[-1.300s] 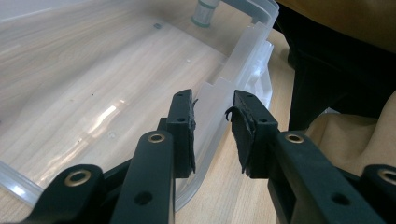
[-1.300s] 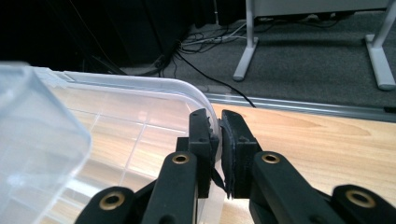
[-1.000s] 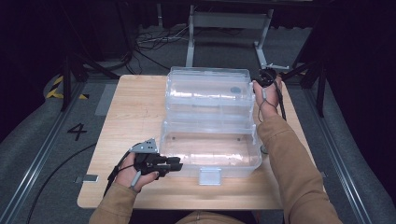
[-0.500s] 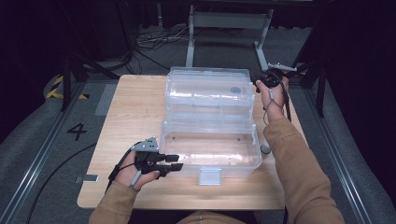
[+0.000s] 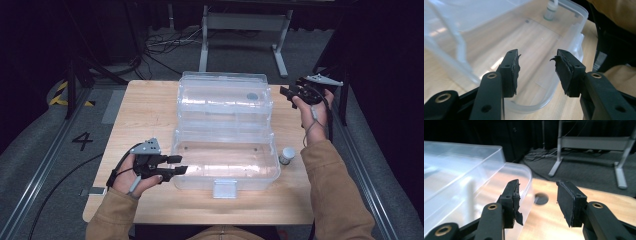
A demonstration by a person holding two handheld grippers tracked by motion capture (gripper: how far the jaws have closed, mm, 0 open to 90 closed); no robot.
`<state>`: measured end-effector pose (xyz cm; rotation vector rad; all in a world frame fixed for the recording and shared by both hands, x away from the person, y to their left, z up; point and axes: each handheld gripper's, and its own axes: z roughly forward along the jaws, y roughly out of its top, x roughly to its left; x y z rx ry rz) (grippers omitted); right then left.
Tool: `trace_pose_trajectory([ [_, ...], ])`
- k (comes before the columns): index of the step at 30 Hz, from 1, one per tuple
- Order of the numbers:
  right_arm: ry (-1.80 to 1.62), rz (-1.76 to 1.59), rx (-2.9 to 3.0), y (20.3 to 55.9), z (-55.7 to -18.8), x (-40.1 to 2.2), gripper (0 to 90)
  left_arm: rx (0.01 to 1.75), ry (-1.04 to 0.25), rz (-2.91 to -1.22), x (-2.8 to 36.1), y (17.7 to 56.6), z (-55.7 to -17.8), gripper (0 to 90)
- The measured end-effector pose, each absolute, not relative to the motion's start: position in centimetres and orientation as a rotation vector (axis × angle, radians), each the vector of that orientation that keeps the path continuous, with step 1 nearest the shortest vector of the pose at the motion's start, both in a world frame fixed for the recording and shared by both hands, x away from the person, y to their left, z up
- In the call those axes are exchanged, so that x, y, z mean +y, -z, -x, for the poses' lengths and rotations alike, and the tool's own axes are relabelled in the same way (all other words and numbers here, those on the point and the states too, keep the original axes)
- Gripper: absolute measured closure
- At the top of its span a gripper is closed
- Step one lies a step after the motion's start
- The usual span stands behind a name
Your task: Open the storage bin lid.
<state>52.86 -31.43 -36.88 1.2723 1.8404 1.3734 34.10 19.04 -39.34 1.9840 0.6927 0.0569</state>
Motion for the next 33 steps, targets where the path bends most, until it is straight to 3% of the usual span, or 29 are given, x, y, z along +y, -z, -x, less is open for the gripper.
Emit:
trace_pose_trajectory([
  [8, -1.383, -1.179, 1.898, 36.7, -47.8, -33.1, 49.5, 0.744, -0.174, -1.912, 21.0, 37.8, -34.7, 51.4],
  [15, -1.445, -1.141, 1.937, 36.4, -45.7, -34.3, 42.7, 0.775, -0.191, -1.893, 21.1, 37.7, -35.4, 48.7],
  [21, -1.423, -1.167, 1.937, 37.1, -44.0, -35.3, 39.4, 0.855, -0.279, -1.944, 21.4, 37.7, -36.1, 47.1],
  [29, -1.401, -1.178, 1.971, 36.5, -42.5, -36.2, 22.3, 0.930, -0.239, -1.911, 22.4, 37.9, -36.8, 45.8],
  [33, -1.366, -1.124, 2.036, 35.8, -41.7, -35.8, 26.5, 0.950, -0.228, -1.900, 22.8, 37.7, -37.0, 45.5],
])
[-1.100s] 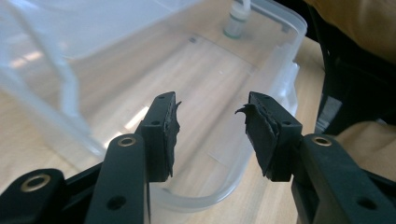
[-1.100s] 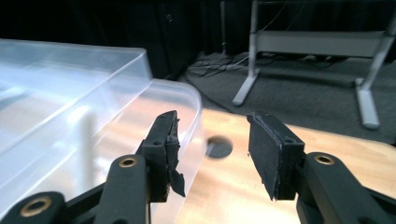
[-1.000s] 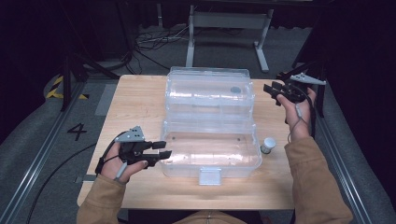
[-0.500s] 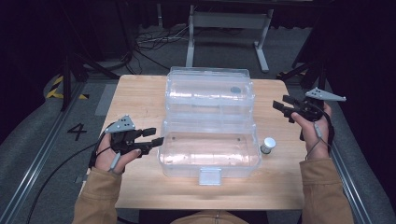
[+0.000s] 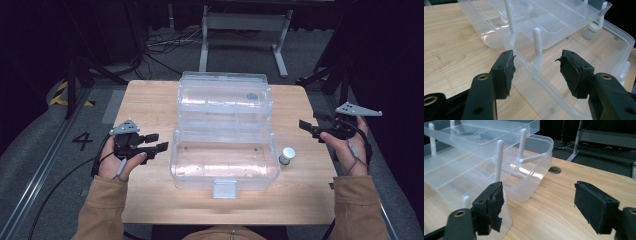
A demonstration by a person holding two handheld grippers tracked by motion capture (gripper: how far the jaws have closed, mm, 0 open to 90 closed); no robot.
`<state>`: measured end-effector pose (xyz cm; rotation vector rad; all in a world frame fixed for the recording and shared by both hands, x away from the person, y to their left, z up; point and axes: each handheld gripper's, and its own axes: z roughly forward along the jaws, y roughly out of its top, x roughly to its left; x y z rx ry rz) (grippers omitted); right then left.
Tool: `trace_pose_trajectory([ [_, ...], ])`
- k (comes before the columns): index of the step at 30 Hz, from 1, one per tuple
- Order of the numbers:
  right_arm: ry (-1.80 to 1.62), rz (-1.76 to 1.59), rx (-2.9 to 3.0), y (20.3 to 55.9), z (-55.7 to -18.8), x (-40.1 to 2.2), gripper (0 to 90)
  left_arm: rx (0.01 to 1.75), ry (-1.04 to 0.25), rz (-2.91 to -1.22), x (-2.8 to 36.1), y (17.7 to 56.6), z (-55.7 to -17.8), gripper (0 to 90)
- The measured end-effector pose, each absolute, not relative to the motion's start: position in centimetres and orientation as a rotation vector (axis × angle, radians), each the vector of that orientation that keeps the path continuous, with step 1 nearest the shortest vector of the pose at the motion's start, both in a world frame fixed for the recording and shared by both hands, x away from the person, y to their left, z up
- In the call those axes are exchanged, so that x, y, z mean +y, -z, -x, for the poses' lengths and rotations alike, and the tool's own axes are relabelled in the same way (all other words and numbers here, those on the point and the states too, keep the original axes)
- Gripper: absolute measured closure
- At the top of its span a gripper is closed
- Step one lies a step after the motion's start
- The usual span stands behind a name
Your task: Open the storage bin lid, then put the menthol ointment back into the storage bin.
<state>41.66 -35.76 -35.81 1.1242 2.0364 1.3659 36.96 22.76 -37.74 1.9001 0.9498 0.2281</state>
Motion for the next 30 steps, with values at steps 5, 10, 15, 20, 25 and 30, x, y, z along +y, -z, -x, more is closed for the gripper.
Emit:
trace_pose_trajectory([
  [5, -1.322, -1.090, 2.066, 35.3, -41.1, -35.3, 37.6, 0.962, -0.228, -1.925, 22.9, 37.7, -36.8, 45.7],
  [10, -1.274, -1.080, 2.135, 34.9, -40.8, -35.0, 44.0, 0.979, -0.261, -1.951, 23.1, 37.8, -36.7, 43.6],
  [15, -1.249, -1.095, 2.173, 34.7, -40.8, -34.9, 46.8, 0.961, -0.270, -1.974, 23.0, 38.0, -36.7, 41.2],
  [20, -1.262, -1.132, 2.217, 34.7, -40.9, -35.2, 50.5, 0.961, -0.279, -1.986, 23.1, 37.9, -36.5, 40.7],
  [25, -1.220, -1.109, 2.242, 34.6, -40.8, -35.4, 50.6, 0.996, -0.290, -1.999, 23.1, 38.0, -36.7, 36.8],
  [30, -1.162, -1.162, 2.294, 34.8, -40.6, -35.3, 50.3, 1.003, -0.277, -2.016, 22.9, 38.2, -36.8, 35.4],
])
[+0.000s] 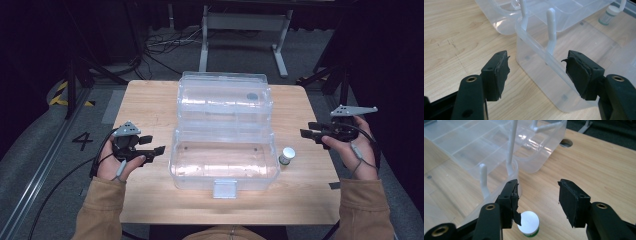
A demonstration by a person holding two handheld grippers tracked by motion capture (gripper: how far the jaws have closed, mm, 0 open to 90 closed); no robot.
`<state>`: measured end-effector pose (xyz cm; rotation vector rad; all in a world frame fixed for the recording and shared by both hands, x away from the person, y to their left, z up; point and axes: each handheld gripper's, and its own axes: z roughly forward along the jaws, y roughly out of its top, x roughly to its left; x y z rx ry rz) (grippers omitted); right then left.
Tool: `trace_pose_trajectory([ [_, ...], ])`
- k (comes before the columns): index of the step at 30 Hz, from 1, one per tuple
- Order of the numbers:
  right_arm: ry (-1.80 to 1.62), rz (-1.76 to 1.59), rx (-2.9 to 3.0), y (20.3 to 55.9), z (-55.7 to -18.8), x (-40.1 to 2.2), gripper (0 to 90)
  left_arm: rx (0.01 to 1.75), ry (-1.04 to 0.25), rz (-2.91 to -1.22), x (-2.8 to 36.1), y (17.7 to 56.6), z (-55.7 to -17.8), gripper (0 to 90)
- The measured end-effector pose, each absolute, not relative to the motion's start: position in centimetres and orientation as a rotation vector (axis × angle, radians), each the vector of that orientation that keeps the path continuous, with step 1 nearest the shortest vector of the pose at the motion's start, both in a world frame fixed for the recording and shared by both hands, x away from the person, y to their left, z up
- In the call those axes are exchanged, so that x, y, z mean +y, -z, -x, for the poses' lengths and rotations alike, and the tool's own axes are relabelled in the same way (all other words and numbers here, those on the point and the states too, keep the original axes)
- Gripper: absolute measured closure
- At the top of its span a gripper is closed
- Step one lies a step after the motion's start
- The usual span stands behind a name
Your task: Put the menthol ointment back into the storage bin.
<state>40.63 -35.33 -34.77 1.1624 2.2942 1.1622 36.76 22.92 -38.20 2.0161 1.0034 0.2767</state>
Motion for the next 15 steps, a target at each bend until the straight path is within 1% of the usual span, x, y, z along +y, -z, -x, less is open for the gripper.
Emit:
trace_pose_trajectory([
  [8, -1.065, -1.118, 2.382, 35.1, -40.8, -34.6, 52.2, 0.993, -0.280, -2.051, 23.0, 38.2, -36.7, 35.1],
  [15, -0.980, -1.147, 2.470, 35.9, -41.2, -34.0, 51.5, 0.992, -0.253, -2.110, 22.9, 38.2, -36.6, 39.5],
])
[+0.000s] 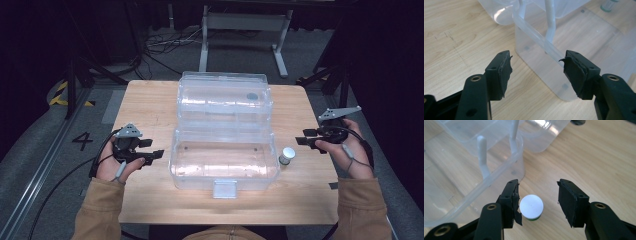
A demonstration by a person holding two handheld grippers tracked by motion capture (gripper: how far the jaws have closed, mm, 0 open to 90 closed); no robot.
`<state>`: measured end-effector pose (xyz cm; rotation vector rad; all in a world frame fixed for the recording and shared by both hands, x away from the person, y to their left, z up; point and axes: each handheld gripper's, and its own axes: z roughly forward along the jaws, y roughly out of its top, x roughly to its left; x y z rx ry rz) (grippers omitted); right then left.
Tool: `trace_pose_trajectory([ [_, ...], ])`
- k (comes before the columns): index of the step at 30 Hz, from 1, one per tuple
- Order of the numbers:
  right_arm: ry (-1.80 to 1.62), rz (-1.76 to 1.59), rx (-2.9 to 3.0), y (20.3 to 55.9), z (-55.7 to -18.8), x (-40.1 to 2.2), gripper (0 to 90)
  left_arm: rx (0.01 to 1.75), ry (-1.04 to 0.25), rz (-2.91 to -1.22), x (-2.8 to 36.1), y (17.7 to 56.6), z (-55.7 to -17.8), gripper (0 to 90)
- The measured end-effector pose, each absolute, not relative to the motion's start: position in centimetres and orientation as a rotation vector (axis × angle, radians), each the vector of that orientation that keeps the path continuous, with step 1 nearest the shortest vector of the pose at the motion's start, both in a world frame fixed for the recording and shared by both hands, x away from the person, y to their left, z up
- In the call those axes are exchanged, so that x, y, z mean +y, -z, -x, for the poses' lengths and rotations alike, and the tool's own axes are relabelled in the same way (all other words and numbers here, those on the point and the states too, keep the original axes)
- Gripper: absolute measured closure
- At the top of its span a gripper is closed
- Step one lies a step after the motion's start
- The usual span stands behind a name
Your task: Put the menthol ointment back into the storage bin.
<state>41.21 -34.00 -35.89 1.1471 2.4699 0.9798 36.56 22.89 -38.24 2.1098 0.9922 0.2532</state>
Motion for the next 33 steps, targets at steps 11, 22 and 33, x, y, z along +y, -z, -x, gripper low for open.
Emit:
trace_pose_trajectory([
  [11, -0.861, -1.152, 2.562, 37.6, -42.0, -32.8, 48.0, 0.985, -0.233, -2.142, 22.8, 38.3, -36.6, 38.9],
  [22, -0.760, -1.173, 2.638, 39.6, -42.8, -31.8, 46.3, 1.035, -0.208, -2.140, 23.0, 38.4, -36.7, 37.9],
  [33, -0.711, -1.191, 2.674, 41.2, -43.5, -31.2, 45.0, 1.034, -0.202, -2.143, 23.2, 38.4, -36.7, 36.7],
])
